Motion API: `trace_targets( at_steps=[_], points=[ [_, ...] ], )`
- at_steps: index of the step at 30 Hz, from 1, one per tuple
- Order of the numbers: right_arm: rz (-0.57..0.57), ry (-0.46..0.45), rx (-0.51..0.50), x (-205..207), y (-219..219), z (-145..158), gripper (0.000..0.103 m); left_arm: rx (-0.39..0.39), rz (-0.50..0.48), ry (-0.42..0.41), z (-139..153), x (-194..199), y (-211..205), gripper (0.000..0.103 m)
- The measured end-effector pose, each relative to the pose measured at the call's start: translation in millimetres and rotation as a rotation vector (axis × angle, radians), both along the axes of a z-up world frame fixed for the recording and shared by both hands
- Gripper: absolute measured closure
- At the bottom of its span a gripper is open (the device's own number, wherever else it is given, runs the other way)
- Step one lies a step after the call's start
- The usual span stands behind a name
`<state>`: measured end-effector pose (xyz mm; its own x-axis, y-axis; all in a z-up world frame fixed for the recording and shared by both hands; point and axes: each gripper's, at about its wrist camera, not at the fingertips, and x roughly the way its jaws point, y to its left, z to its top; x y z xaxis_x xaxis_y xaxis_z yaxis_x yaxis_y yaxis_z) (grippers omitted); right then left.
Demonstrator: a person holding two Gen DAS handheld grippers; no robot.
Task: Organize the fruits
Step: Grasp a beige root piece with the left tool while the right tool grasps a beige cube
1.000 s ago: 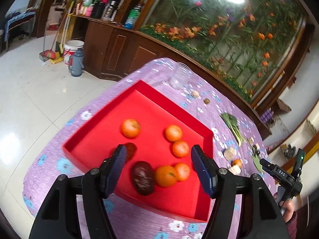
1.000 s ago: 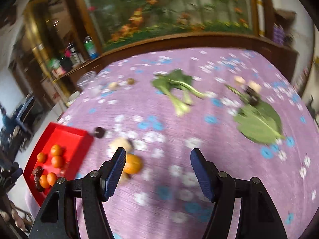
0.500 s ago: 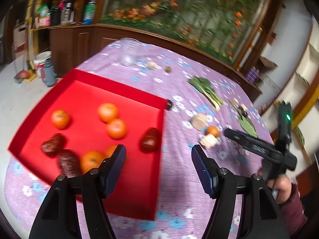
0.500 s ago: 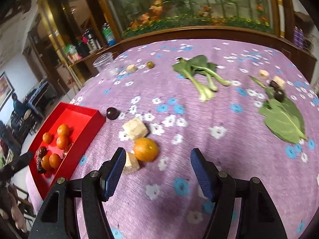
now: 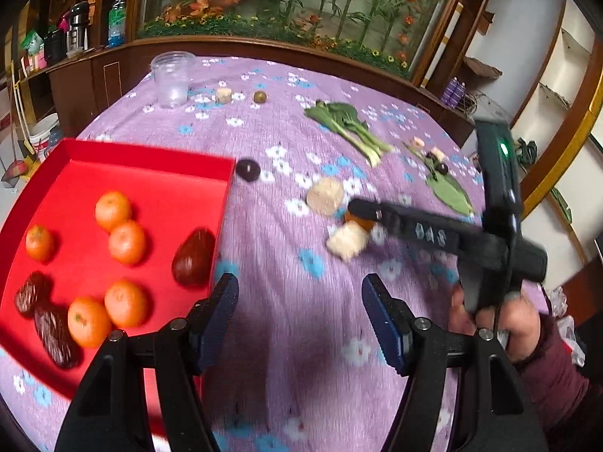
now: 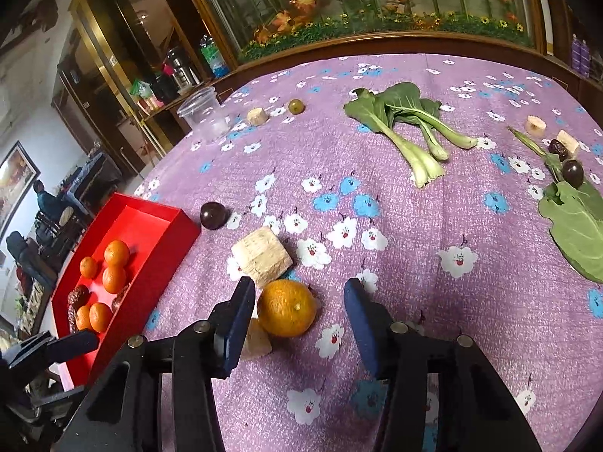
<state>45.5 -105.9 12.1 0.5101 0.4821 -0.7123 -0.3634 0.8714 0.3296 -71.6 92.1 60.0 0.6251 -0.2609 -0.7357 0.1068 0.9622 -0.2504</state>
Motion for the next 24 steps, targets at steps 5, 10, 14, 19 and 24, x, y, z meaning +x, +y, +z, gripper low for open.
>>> trace_targets(
  at_steps=[5, 10, 14, 19, 24],
  points=[
    [0.047, -0.001, 0.028, -12.9, 1.9, 4.7, 0.049, -0.017, 0.016, -0.031, 10.2, 36.7, -1.9, 0.036],
    [0.083, -0.027, 0.027, -40.6, 7.1, 11.7, 0.049, 0.007, -0.036, -0.004, 3.1, 82.1, -22.0, 0.036],
    [0.107, -0.003, -0.027, -42.0, 21.1, 2.2, 0.049, 0.055, -0.09, 0.054, -21.1, 113.8, -46.5, 0.036],
    [0.107, -0.003, -0.056, -36.6, 28.5, -7.8, 0.049, 0.071, -0.102, 0.067, -40.9, 128.2, -51.0, 0.044],
    [0.104, -0.034, -0.075, -35.7, 33.7, -11.0, 0.049, 0.017, -0.117, 0.066, -43.7, 129.5, -49.4, 0.066]
  ],
)
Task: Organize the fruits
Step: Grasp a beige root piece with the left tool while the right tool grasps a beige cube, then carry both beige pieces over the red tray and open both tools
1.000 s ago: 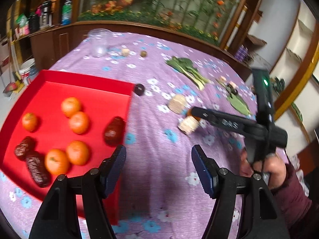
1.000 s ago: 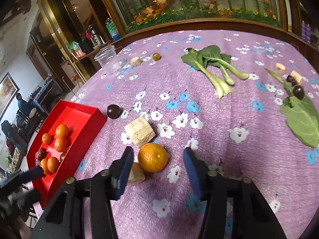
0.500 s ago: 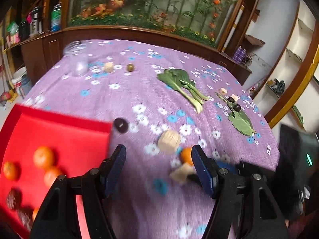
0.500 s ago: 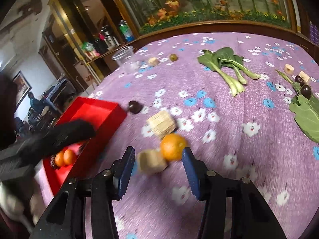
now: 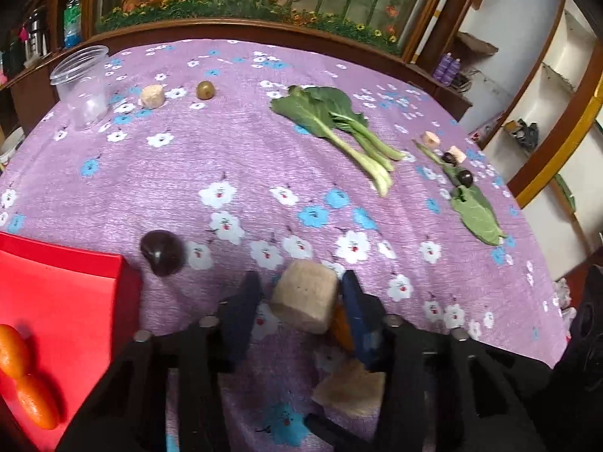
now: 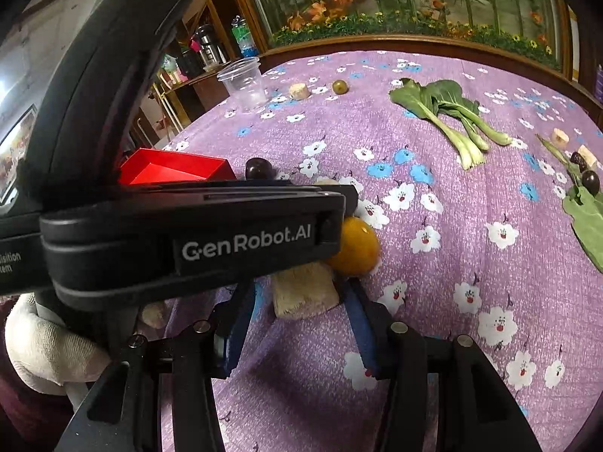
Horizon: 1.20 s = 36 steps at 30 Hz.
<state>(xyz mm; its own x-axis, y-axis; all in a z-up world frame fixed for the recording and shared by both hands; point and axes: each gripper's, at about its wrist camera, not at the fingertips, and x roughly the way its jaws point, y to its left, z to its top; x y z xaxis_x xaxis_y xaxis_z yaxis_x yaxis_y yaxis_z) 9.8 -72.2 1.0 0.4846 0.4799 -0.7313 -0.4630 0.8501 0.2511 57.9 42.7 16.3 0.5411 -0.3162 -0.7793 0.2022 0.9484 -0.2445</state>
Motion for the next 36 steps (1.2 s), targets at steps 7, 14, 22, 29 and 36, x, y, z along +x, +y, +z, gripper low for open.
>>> trace_targets(
  at_steps=[7, 14, 22, 29, 36],
  points=[
    [-0.013, -0.017, -0.012, -1.3, -0.8, -1.1, 0.064, -0.022, 0.046, -0.005, 2.6, -9.1, 9.8, 0.068],
    [-0.022, -0.024, 0.013, -6.1, -5.7, 2.1, 0.065, -0.111, 0.124, -0.039, 20.1, -42.1, 47.6, 0.067],
    [-0.047, -0.057, 0.037, -21.4, -14.9, 19.7, 0.065, -0.143, 0.198, -0.122, 48.9, -82.0, 76.4, 0.067],
    [-0.104, -0.087, 0.066, -43.7, -42.3, 38.7, 0.065, -0.186, 0.303, -0.177, 66.3, -119.6, 117.1, 0.067],
    [-0.144, -0.115, 0.1, -64.0, -62.5, 60.1, 0.065, -0.208, 0.46, -0.223, 77.2, -157.1, 176.1, 0.067]
  ],
)
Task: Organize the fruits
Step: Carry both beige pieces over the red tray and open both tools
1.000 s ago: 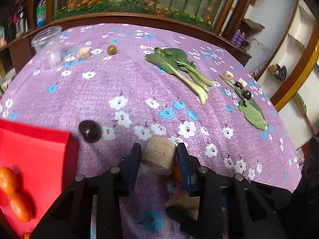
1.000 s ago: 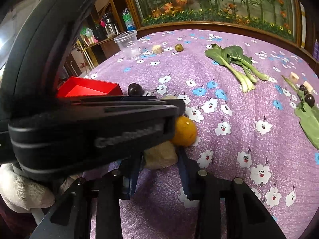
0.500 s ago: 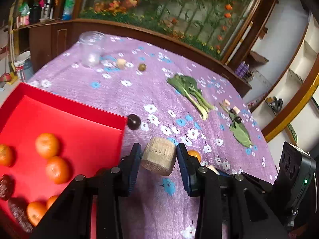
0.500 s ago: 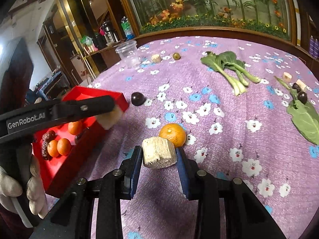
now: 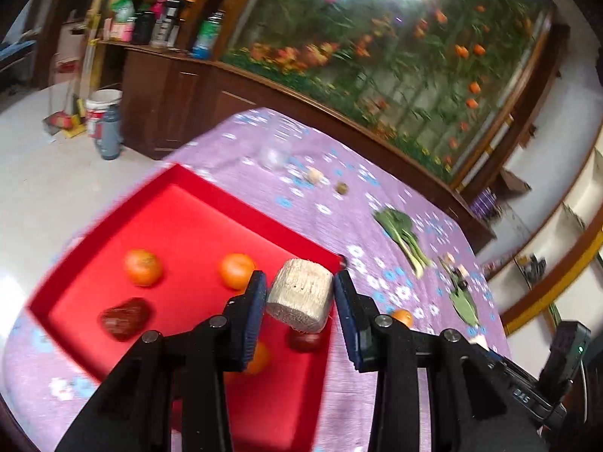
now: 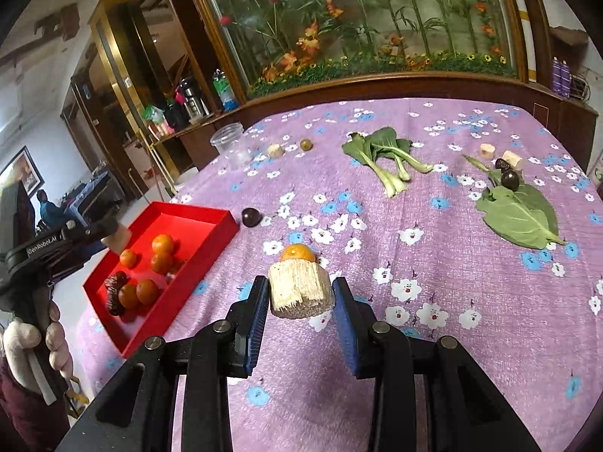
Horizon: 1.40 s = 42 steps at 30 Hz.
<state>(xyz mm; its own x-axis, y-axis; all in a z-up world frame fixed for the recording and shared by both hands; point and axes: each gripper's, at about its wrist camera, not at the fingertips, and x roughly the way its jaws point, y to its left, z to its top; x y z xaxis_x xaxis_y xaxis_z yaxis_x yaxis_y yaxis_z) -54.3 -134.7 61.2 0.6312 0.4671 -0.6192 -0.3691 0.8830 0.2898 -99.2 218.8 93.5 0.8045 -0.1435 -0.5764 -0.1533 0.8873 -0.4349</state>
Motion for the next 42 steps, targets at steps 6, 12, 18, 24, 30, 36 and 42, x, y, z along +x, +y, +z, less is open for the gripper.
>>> trace_targets(
  at_steps=[6, 12, 18, 24, 30, 36, 42],
  points=[
    [0.062, -0.032, -0.016, -12.8, 26.5, 12.4, 0.065, -0.019, 0.103, -0.026, 2.8, -22.2, 40.1, 0.067],
    [0.134, -0.044, -0.038, -20.0, 61.7, 18.3, 0.065, -0.026, 0.127, -0.031, -1.3, -28.8, 57.3, 0.067],
    [0.22, -0.034, -0.069, -22.6, 103.0, 17.2, 0.065, -0.047, 0.116, -0.006, -14.8, -23.4, 61.0, 0.067],
    [0.324, -0.039, -0.12, -23.4, 154.6, 14.6, 0.065, -0.007, 0.09, 0.035, -21.0, -2.1, 59.1, 0.067],
    [0.397, -0.013, -0.159, -14.3, 204.7, 0.8, 0.065, 0.031, 0.056, 0.112, -34.6, 31.7, 62.8, 0.067],
    [0.418, 0.025, -0.145, 8.4, 239.9, -7.9, 0.065, 0.06, 0.046, 0.164, -46.0, 51.8, 68.1, 0.067],
    [0.446, 0.04, -0.168, 20.3, 266.4, -21.9, 0.064, 0.039, 0.051, 0.153, -46.2, 57.7, 77.0, 0.065]
  ],
)
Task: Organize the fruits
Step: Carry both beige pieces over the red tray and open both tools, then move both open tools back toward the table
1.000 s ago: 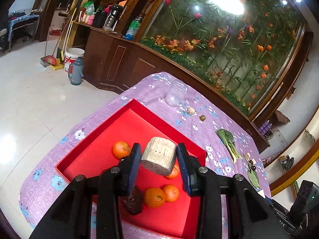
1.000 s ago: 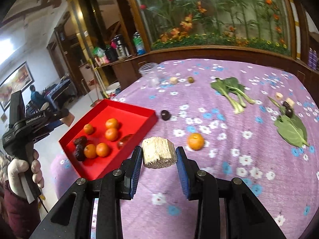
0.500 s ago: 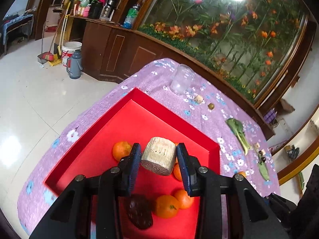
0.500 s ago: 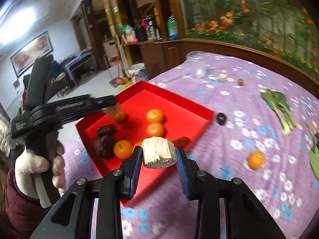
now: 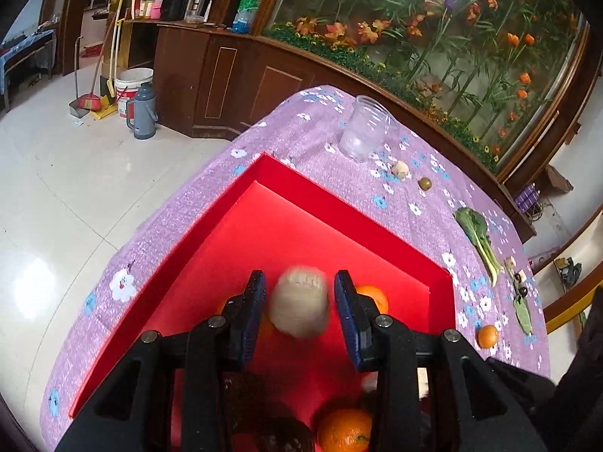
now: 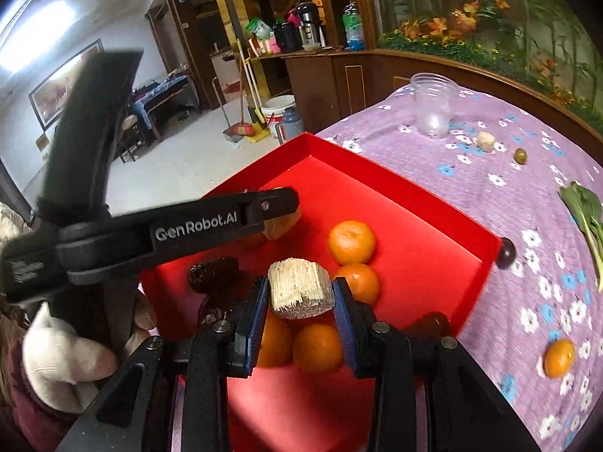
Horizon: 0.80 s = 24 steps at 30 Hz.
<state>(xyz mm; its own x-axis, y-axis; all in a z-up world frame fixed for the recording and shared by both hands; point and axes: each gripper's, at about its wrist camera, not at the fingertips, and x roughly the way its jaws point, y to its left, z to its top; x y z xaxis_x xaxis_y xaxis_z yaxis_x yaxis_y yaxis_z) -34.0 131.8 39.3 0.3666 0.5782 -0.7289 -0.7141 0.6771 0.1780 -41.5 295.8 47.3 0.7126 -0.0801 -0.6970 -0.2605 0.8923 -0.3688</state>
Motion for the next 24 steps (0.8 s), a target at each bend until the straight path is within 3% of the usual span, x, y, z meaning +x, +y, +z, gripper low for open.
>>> trace_targets(
  at_steps=[3, 13, 24],
  points=[
    [0.006, 0.001, -0.001, 3.1, 5.5, -5.0, 0.064, -0.032, 0.021, -0.026, 3.3, -4.7, 8.0, 0.051],
    [-0.019, 0.004, 0.038, 10.9, -6.5, 0.0, 0.059, -0.12, 0.103, -0.12, 24.2, -39.7, 29.1, 0.042],
    [-0.237, 0.067, 0.168, 28.6, -100.1, 18.8, 0.051, -0.128, 0.137, -0.136, 34.9, -69.1, 25.0, 0.04]
  ],
)
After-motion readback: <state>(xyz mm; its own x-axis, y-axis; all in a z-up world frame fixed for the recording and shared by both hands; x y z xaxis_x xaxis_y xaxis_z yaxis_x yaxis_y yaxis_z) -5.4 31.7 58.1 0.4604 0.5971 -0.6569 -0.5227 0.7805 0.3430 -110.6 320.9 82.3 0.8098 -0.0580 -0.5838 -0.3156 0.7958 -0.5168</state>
